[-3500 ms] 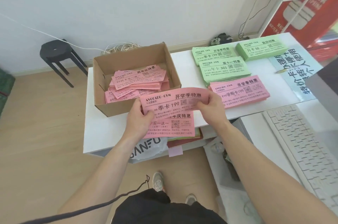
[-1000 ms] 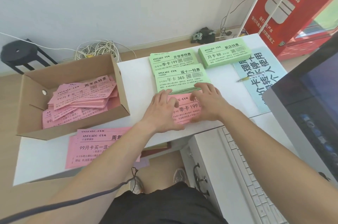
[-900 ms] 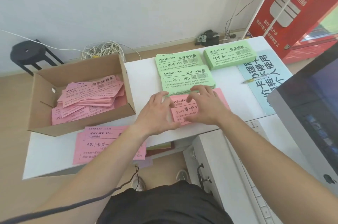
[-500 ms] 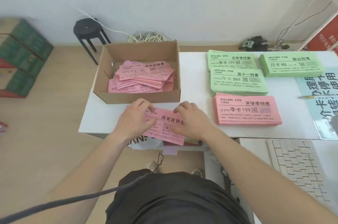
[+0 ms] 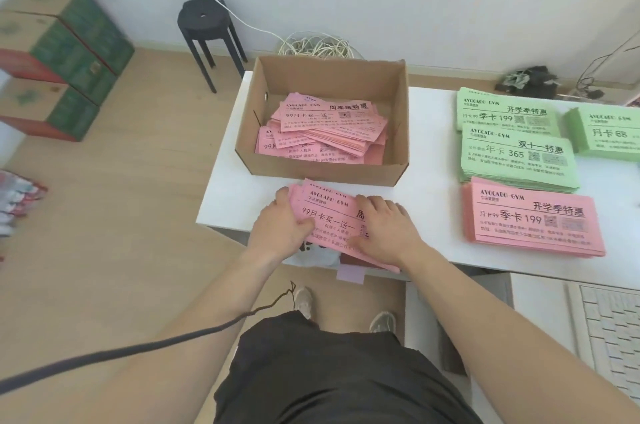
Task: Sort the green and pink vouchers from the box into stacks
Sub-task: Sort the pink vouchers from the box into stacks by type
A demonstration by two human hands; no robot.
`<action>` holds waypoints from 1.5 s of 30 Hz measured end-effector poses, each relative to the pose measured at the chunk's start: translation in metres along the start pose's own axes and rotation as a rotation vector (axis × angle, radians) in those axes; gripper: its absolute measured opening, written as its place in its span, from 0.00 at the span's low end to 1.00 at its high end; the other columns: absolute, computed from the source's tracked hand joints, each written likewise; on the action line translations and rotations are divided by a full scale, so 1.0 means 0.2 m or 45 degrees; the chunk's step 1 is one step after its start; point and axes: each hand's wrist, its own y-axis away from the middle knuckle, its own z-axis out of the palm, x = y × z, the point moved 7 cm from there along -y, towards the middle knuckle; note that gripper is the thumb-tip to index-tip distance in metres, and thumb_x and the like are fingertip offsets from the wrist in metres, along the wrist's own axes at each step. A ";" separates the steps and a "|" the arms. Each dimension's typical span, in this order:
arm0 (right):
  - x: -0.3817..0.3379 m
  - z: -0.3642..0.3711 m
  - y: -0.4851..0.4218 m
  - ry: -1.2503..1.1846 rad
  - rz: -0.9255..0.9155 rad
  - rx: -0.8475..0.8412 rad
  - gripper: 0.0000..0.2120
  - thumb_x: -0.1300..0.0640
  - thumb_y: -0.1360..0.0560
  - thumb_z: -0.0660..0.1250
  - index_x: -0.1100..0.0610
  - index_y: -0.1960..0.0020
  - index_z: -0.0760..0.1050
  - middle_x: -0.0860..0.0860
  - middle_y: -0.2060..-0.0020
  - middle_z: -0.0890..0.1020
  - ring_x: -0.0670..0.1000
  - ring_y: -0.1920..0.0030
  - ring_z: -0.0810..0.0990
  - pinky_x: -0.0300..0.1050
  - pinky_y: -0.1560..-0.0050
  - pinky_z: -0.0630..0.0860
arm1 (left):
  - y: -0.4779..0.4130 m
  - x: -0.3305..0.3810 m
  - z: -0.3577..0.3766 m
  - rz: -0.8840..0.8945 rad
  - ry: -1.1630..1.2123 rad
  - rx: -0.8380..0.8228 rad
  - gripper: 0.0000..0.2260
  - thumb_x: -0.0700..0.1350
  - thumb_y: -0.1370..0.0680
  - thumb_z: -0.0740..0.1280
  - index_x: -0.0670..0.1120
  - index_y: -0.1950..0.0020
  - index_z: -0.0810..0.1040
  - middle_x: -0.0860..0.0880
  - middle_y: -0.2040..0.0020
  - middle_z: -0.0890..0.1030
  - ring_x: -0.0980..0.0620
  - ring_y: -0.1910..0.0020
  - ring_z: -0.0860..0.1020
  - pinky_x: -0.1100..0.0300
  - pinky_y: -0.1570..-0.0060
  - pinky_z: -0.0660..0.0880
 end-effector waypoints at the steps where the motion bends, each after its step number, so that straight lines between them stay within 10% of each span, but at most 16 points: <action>1: -0.01 -0.01 -0.01 0.017 -0.001 -0.017 0.39 0.41 0.26 0.71 0.53 0.22 0.59 0.54 0.28 0.70 0.59 0.30 0.70 0.55 0.28 0.64 | 0.00 0.02 0.01 0.008 -0.006 0.011 0.33 0.51 0.24 0.70 0.42 0.25 0.60 0.41 0.38 0.77 0.40 0.41 0.76 0.54 0.51 0.69; 15: 0.01 -0.02 -0.10 0.041 0.147 -0.240 0.52 0.34 0.40 0.81 0.56 0.26 0.63 0.56 0.34 0.70 0.59 0.32 0.69 0.56 0.34 0.72 | -0.07 -0.01 0.03 -0.298 0.381 -0.090 0.39 0.40 0.27 0.77 0.42 0.23 0.58 0.43 0.37 0.78 0.43 0.42 0.77 0.55 0.49 0.73; 28: -0.01 -0.03 -0.13 -0.013 0.221 -0.276 0.55 0.39 0.44 0.85 0.59 0.27 0.62 0.57 0.34 0.68 0.59 0.33 0.68 0.56 0.34 0.72 | -0.10 0.01 0.02 -0.285 0.286 -0.191 0.26 0.43 0.32 0.79 0.43 0.40 0.71 0.45 0.42 0.77 0.43 0.46 0.79 0.50 0.48 0.79; 45: -0.04 -0.04 -0.06 -0.046 0.223 -0.284 0.33 0.42 0.41 0.84 0.52 0.47 0.69 0.47 0.52 0.78 0.52 0.52 0.77 0.47 0.55 0.74 | -0.10 0.00 0.01 -0.125 0.345 -0.345 0.34 0.39 0.29 0.78 0.46 0.34 0.59 0.47 0.49 0.79 0.48 0.52 0.80 0.56 0.58 0.76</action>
